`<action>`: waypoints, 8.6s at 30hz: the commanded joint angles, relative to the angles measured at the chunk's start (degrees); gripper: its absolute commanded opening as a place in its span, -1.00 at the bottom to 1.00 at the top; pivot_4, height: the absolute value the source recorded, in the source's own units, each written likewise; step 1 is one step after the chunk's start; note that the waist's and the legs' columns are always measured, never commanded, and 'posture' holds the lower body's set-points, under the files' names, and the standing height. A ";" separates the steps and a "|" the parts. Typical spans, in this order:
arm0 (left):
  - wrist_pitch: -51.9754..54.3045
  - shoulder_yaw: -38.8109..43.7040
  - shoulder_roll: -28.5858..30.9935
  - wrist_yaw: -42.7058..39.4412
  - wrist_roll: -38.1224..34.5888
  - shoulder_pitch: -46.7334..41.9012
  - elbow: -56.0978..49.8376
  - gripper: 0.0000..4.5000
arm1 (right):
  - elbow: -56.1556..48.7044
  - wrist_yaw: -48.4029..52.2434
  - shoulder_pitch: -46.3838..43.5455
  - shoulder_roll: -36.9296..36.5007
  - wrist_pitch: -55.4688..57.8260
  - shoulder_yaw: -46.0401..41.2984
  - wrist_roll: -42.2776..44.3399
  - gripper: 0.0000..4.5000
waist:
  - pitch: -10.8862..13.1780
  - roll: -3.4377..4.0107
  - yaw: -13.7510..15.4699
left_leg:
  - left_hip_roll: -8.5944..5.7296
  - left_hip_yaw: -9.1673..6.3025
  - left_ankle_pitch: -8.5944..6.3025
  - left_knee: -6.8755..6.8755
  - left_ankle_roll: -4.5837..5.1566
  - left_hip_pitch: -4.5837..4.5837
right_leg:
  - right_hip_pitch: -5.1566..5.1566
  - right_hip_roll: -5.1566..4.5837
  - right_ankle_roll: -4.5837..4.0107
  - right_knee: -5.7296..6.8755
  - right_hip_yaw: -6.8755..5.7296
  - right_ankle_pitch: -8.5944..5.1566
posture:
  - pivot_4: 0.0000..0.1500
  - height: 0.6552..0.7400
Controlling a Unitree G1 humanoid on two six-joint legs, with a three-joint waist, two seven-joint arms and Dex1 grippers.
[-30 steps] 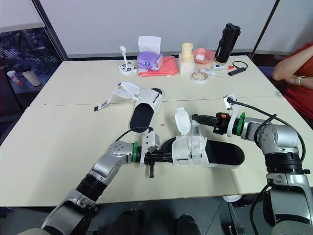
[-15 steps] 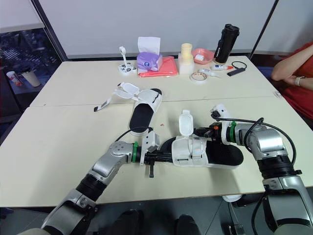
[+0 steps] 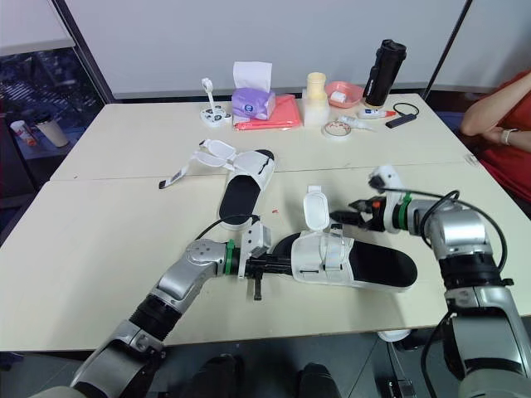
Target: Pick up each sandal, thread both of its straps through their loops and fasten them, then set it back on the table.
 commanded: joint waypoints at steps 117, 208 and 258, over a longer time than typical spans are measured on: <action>8.50 -3.14 1.48 -2.88 -0.12 2.13 -0.73 -1.00 | -52.86 3.44 41.17 -23.48 12.48 -14.82 47.84 0.98 | -0.12 0.08 0.19 | -0.02 -0.15 -0.11 -0.10 0.22 0.03 | 0.09 -0.11 0.14 -0.04 0.02 -0.16 | 1.00 1.00; 7.47 -2.62 1.20 -0.77 0.56 2.82 0.57 -1.00 | -32.67 -1.35 17.82 -5.44 17.99 -1.40 29.45 -0.96 | -0.22 -0.03 0.11 | -0.10 -0.12 -0.14 0.10 0.25 -0.07 | 0.07 -0.12 0.18 -0.01 -0.01 -0.15 | 1.00 1.00; 6.31 -2.95 0.55 -0.48 1.19 3.51 2.70 -1.00 | -38.28 -0.19 21.91 -8.99 15.73 4.19 19.88 -0.97 | -0.23 -0.03 0.21 | -0.11 -0.14 -0.15 0.07 0.24 -0.07 | 0.09 -0.17 0.17 -0.12 -0.01 -0.16 | 1.00 1.00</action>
